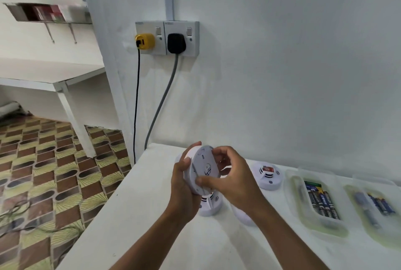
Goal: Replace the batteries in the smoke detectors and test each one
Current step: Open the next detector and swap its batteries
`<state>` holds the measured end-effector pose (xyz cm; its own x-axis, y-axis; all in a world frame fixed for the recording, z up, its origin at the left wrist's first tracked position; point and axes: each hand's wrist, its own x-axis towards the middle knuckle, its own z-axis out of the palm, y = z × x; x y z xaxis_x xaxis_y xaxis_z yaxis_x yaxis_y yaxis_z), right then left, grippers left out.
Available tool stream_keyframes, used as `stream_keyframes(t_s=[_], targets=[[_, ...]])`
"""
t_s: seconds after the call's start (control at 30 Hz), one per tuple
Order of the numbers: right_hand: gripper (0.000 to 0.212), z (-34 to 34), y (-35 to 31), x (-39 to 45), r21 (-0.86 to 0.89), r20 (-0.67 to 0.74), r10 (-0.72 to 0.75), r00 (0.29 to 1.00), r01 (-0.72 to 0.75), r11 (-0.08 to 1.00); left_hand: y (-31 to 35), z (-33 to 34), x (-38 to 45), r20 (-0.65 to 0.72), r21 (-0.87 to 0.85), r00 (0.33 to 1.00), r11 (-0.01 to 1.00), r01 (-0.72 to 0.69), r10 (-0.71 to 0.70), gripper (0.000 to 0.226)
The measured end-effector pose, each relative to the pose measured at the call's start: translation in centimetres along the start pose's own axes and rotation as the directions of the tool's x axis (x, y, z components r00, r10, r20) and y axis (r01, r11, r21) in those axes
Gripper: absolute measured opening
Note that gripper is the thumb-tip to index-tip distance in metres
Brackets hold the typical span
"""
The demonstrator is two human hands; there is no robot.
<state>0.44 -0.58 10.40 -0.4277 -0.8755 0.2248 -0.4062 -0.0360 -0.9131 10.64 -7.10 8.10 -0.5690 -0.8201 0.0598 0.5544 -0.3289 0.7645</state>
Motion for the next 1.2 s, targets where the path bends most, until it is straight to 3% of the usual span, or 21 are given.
stream_keyframes(t_s=[0.07, 0.23, 0.47, 0.6, 0.67, 0.77, 0.8, 0.83, 0.87, 0.9, 0.93, 1.0, 1.07, 1.13, 1.2], targets=[[0.068, -0.4, 0.1, 0.0, -0.017, 0.065, -0.011, 0.998, 0.013, 1.000, -0.1, 0.1, -0.4, 0.014, 0.054, 0.999, 0.998, -0.031, 0.030, 0.059], [0.058, -1.1, -0.1, -0.1, -0.079, 0.187, 0.023, 0.982, -0.009, 0.997, -0.7, 0.2, -0.8, -0.031, 0.143, 0.999, 0.990, 0.011, -0.007, 0.045], [0.056, -1.5, -0.1, 0.5, -0.151, 0.213, 0.025, 0.977, 0.007, 0.989, -0.6, 0.4, -0.5, -0.137, 0.298, 0.987, 0.947, 0.124, -0.086, 0.034], [0.054, -1.7, 0.0, 0.7, -0.161, 0.234, 0.045, 0.971, -0.007, 0.987, 0.4, 0.0, -0.3, -0.077, 0.170, 0.977, 0.963, 0.207, -0.197, 0.043], [0.051, -1.7, 0.0, 0.9, -0.170, 0.194, 0.052, 0.980, -0.019, 0.985, 1.1, -0.5, -0.1, 0.026, 0.027, 0.952, 0.953, 0.303, -0.304, 0.051], [0.035, -1.2, 0.8, 1.1, 0.042, -0.103, 0.109, 0.989, -0.105, 0.994, 1.3, -1.5, 0.4, 0.151, -0.026, 0.935, 0.944, 0.329, -0.322, 0.042], [0.036, -1.0, 1.0, 1.1, 0.233, -0.138, 0.228, 0.964, -0.192, 0.953, 1.4, -1.6, 0.5, 0.180, -0.013, 0.937, 0.951, 0.308, -0.300, 0.039], [0.041, -0.7, 1.5, 1.1, 0.457, -0.045, 0.378, 0.925, -0.317, 0.831, 1.3, -1.8, 0.7, 0.185, 0.012, 0.939, 0.957, 0.291, -0.289, 0.039], [0.050, -0.3, 1.9, 0.9, 0.655, 0.159, 0.468, 0.870, -0.447, 0.609, 1.3, -1.9, 0.9, 0.163, 0.068, 0.943, 0.957, 0.282, -0.290, 0.039], [0.061, 0.1, 2.4, 0.6, 0.742, 0.390, 0.447, 0.805, -0.562, 0.365, 1.4, -1.9, 1.2, 0.125, 0.162, 0.950, 0.951, 0.265, -0.286, 0.038], [0.067, 0.4, 2.6, 0.1, 0.739, 0.556, 0.359, 0.750, -0.643, 0.200, 1.5, -2.0, 1.5, 0.080, 0.294, 0.961, 0.927, 0.231, -0.265, 0.038], [0.069, 0.9, 2.7, -1.0, 0.694, 0.689, 0.197, 0.698, -0.713, 0.098, 1.9, -2.1, 2.0, 0.071, 0.579, 0.980, 0.808, 0.109, -0.183, 0.043], [0.067, 1.2, 2.6, -1.6, 0.717, 0.685, 0.152, 0.712, -0.697, 0.032, 2.5, -2.3, 2.7, 0.154, 0.774, 0.982, 0.630, -0.053, -0.106, 0.044], [0.062, 1.4, 2.7, -1.9, 0.766, 0.638, 0.178, 0.749, -0.642, -0.045, 3.0, -2.4, 3.2, 0.205, 0.901, 0.978, 0.384, -0.203, 0.037, 0.023], [0.055, 1.8, 2.6, -2.0, 0.828, 0.555, 0.284, 0.782, -0.553, -0.097, 3.3, -2.2, 2.9, 0.256, 0.947, 0.932, 0.127, -0.295, 0.257, 0.022]])
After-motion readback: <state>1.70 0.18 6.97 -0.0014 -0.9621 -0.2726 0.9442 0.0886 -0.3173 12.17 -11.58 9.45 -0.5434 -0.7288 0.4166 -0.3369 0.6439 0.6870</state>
